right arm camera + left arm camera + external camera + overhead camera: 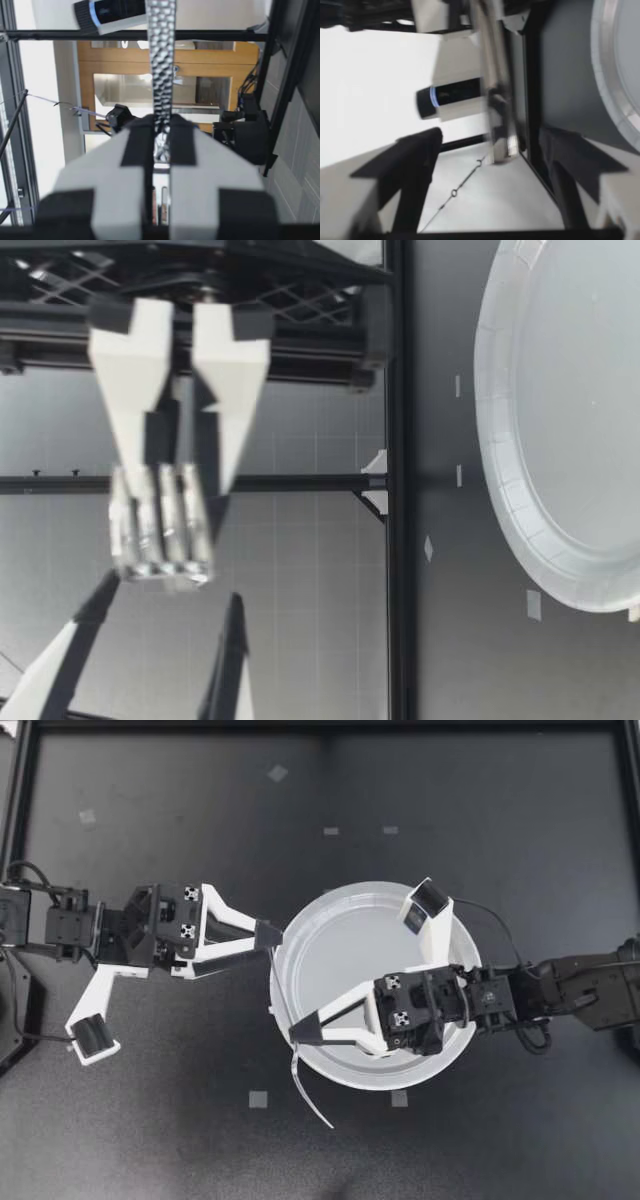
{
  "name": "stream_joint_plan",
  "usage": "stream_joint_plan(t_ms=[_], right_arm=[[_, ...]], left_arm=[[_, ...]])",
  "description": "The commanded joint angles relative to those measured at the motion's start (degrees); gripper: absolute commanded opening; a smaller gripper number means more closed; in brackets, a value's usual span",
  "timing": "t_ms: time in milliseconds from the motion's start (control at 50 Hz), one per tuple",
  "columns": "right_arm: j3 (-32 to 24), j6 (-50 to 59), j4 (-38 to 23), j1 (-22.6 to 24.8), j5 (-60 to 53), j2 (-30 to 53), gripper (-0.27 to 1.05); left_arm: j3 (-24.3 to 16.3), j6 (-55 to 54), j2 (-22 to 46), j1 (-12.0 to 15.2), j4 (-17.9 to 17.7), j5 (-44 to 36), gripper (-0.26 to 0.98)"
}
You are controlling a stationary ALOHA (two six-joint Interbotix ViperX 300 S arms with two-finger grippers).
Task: Pick up the fork and place it on the plate.
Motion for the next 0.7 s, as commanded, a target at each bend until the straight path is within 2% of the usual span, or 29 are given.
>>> stream_joint_plan(t_ms=[0, 260, 520, 680], right_arm=[[-1.1, -1.1, -0.2, 0.2, -0.5, -3.3, 0.04], [-1.0, -2.5, -0.3, 0.2, 1.5, -3.3, 0.05], [-1.9, -2.3, -0.3, 0.3, 0.9, -1.4, 0.05], [-3.1, -2.0, -0.3, 0.7, 0.4, -0.1, 0.05]], left_arm=[[0.2, 0.1, -0.5, 0.3, -0.9, -0.6, 0.70], [-0.3, 0.1, -0.5, 0.2, -1.1, -1.9, 0.70], [-0.9, 0.2, -0.1, 0.3, -1.1, -2.1, 0.61], [-1.1, 0.2, 0.7, 0.4, -1.1, -2.2, 0.60]])
